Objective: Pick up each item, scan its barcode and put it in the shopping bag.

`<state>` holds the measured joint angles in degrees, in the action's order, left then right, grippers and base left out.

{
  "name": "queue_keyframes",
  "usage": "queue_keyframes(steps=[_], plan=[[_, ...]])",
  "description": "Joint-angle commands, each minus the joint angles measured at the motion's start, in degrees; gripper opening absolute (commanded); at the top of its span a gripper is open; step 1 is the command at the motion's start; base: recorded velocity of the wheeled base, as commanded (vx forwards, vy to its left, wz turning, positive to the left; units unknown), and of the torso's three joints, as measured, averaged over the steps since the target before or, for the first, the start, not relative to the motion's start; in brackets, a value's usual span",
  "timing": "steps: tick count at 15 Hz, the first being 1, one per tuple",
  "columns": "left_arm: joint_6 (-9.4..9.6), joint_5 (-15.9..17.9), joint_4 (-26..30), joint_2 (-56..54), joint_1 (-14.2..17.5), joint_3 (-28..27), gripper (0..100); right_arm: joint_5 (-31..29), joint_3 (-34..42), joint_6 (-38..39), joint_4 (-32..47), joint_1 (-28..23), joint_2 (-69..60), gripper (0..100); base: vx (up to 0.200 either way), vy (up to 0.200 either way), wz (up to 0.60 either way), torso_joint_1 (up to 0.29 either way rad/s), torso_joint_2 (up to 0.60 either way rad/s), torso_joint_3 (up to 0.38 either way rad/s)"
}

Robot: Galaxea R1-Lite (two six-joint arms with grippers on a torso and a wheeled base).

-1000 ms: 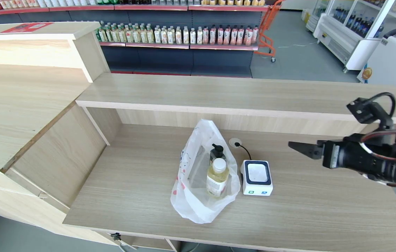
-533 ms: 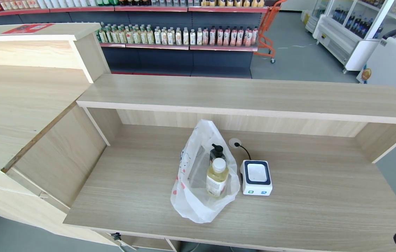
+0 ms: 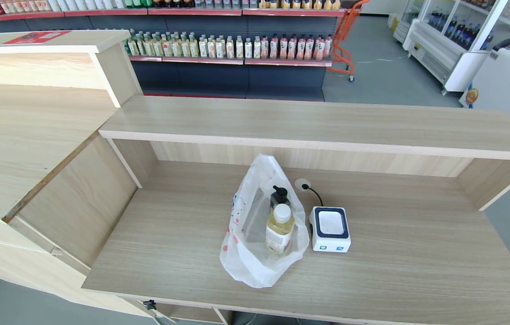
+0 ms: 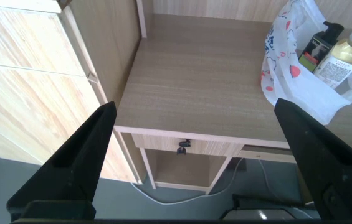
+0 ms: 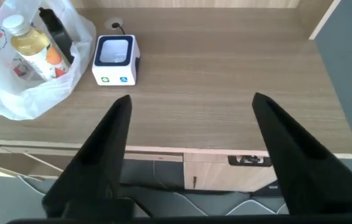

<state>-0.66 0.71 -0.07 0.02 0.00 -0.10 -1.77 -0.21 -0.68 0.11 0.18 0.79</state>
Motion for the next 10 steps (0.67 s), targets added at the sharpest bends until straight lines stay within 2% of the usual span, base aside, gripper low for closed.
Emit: queue_keyframes(steps=[1, 10], plan=[[-0.04, 0.0, -0.01, -0.02, 0.0, 0.01, 100, 0.01, 0.03, -0.02, 0.15, -0.01, -0.79, 0, 0.0, 0.0, 0.0, 0.0, 0.0, 0.0], [-0.22, 0.0, -0.01, -0.02, 0.0, 0.01, 100, 0.01, 0.03, 0.16, 0.24, -0.09, -0.79, 0, 0.0, 0.0, 0.0, 0.0, 0.0, 0.0]])
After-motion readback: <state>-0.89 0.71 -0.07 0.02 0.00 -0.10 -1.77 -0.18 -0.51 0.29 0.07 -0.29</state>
